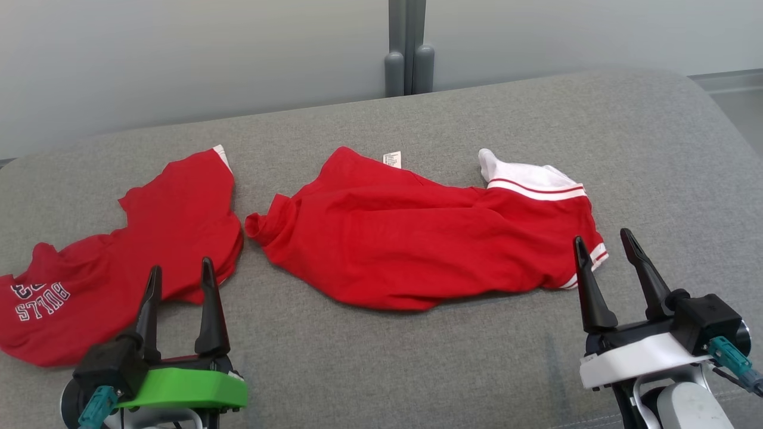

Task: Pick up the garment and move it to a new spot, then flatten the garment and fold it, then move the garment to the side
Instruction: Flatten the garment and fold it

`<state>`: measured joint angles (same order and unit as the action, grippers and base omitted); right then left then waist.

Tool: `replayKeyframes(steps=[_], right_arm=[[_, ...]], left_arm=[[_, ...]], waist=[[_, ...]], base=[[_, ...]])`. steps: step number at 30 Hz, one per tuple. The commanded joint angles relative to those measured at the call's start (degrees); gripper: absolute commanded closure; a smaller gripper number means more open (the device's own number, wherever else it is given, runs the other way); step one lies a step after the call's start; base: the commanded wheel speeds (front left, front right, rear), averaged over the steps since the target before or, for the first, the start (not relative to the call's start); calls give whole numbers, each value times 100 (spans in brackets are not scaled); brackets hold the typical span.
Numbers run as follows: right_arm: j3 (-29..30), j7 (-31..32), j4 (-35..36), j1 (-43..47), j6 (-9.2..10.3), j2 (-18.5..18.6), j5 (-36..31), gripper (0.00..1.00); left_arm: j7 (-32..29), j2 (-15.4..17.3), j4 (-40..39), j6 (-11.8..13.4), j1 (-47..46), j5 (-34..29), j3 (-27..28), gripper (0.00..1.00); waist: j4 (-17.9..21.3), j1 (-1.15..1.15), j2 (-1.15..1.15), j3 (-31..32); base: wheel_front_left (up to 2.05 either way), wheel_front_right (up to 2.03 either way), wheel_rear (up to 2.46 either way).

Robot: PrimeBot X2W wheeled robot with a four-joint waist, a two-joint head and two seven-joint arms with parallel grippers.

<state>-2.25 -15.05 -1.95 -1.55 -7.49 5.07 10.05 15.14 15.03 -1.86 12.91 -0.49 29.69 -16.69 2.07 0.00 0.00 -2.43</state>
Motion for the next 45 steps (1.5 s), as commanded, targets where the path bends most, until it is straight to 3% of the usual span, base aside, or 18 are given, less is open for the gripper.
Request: replayKeyframes(steps=[1, 17, 29, 45], right_arm=[[-1, -14, -12, 16, 0, 8, -7, 0], [-48, -14, -44, -82, 0, 30, 29, 0], [-74, -14, -55, -112, 0, 29, 15, 0], [-74, -14, -51, -254, 0, -22, 72, 0]], left_arm=[[6, -44, 12, -46, 66, -54, 44, 0], [6, -315, 260, -351, 8, -283, 307, 0], [-38, -296, 441, -478, -156, -285, 274, 0], [-762, -178, 811, -536, -708, -172, 76, 0]], waist=[[14, 0, 0, 4], [183, 0, 0, -29], [257, 0, 0, -78], [655, 0, 0, -309]], base=[[0, 0, 0], [0, 0, 0], [0, 0, 0], [0, 0, 0]])
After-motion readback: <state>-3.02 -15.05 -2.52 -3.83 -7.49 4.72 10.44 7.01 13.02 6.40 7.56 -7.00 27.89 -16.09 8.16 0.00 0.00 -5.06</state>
